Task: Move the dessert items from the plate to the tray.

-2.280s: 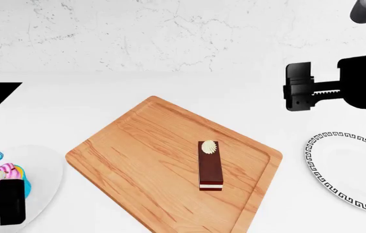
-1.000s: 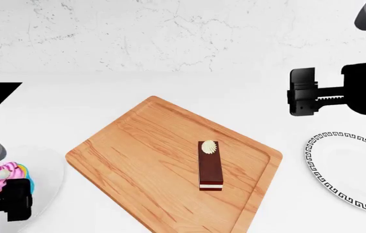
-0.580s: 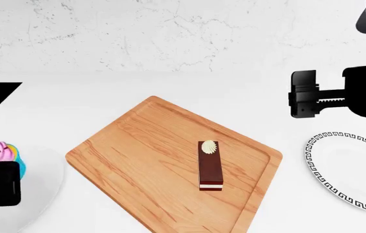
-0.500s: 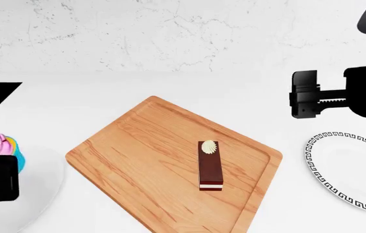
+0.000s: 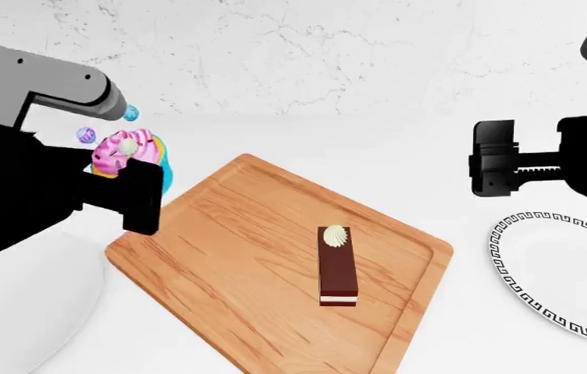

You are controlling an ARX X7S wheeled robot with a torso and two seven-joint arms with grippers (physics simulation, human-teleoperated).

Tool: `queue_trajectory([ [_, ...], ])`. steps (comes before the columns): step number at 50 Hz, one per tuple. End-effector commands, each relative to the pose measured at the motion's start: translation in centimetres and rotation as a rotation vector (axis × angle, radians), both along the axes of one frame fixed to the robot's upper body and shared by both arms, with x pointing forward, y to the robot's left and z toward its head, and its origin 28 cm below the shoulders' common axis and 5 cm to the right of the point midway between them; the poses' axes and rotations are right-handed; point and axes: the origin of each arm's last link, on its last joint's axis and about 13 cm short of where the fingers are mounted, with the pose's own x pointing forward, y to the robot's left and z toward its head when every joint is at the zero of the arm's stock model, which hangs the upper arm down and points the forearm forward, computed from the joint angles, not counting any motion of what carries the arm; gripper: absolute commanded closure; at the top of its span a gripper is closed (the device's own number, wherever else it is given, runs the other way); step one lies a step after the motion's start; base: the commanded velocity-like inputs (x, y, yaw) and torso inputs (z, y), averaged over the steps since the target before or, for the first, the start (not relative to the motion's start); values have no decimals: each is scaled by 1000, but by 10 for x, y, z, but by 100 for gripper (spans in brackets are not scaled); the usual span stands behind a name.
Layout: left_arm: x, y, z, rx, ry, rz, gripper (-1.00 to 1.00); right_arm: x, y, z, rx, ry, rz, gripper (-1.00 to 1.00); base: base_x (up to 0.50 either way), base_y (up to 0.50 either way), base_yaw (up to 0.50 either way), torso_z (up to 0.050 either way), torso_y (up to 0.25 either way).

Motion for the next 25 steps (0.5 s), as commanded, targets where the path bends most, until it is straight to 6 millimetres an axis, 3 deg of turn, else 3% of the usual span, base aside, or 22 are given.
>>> queue_trajectory([
  [1,18,-32,23,67,-79,-105,100,1,-1,-3,9,3,-3,-100,0,0,0,0,0],
  [10,29,-46,6,57,-49,-143,100,-2,-3,-6,15,4,-10,-100,0,0,0,0,0],
  [25,31,-57,-17,105,47,-205,100,-3,-6,-8,23,8,-17,-100,0,0,0,0,1],
])
